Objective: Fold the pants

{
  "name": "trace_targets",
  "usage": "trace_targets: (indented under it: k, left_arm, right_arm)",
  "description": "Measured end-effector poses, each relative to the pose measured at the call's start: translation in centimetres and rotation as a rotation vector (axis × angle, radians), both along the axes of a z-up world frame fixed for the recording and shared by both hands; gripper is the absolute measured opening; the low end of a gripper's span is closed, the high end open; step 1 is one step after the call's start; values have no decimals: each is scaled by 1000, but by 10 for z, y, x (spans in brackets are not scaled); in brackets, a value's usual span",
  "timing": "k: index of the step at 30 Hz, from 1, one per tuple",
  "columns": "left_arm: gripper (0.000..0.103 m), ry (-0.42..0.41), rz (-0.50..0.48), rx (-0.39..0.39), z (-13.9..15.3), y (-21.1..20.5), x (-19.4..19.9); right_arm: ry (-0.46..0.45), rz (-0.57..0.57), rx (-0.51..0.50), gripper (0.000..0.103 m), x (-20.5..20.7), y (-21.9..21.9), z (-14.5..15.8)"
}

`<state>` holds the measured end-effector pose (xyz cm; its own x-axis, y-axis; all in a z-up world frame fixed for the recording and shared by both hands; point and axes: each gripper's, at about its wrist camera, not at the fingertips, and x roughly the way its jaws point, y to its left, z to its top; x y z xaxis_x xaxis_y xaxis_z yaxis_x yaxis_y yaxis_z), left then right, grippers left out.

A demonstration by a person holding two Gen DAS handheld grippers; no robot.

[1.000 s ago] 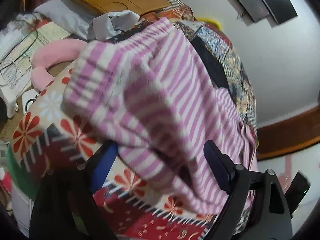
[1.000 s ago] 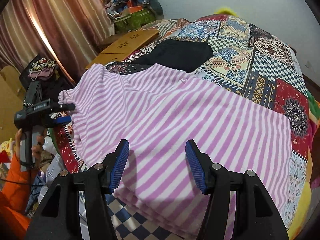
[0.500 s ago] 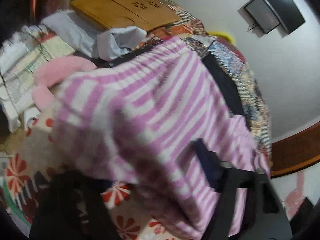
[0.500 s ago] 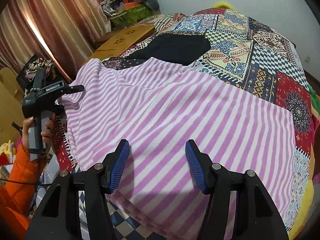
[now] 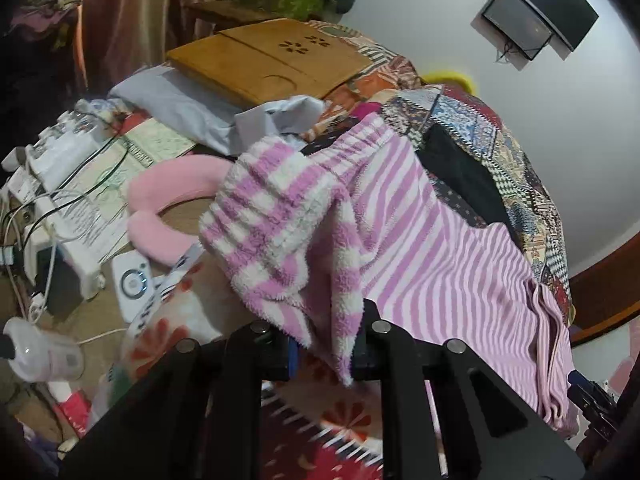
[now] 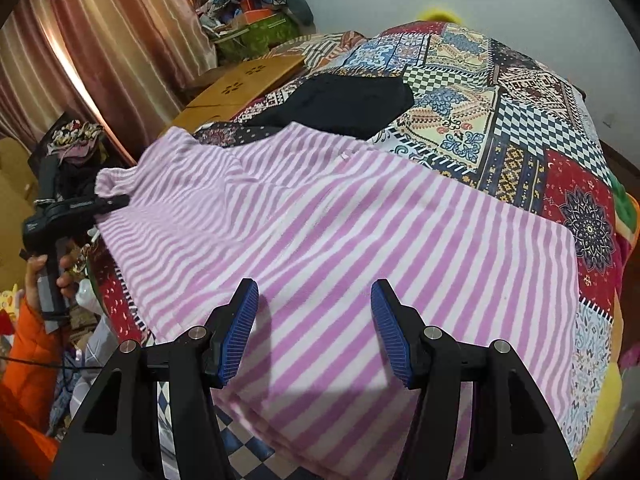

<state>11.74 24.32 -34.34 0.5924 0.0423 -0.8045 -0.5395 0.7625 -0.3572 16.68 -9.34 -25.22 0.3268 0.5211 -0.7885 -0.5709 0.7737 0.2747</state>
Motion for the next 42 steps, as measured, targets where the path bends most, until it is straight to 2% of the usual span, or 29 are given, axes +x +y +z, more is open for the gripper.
trace_targets:
  k: [3, 5, 11, 14, 20, 24, 28, 32, 36, 42]
  left_arm:
    - [16, 19, 14, -16, -9, 1, -5]
    - [15, 15, 15, 4, -5, -3, -4]
    - [15, -65, -45, 129, 46, -29, 8]
    - [15, -132, -104, 159, 80, -47, 20]
    - [14, -254, -250, 172, 135, -99, 50]
    - [14, -320, -358, 176, 161, -144, 67]
    - [14, -358, -481, 168, 176, -196, 85]
    - [14, -374, -592, 134, 185, -244, 103]
    - [14, -371, -703, 134, 186, -297, 114]
    - [14, -262, -921, 144, 142, -392, 122]
  right_arm:
    - [11, 19, -30, 56, 0, 6, -12]
    - [-3, 27, -33, 59, -2, 7, -13]
    - [-5, 26, -25, 60, -1, 3, -8]
    - [-14, 6, -6, 60, -3, -5, -2]
    - [-68, -43, 0, 60, -8, -30, 14]
    - [-98, -100, -8, 60, -11, -56, 18]
    - [-74, -163, -1, 60, -14, -84, 9]
    - [-23, -165, -66, 60, -18, -93, -16]
    - [-19, -179, -5, 60, -21, -103, -20]
    - [-45, -273, 70, 60, -29, -137, -5]
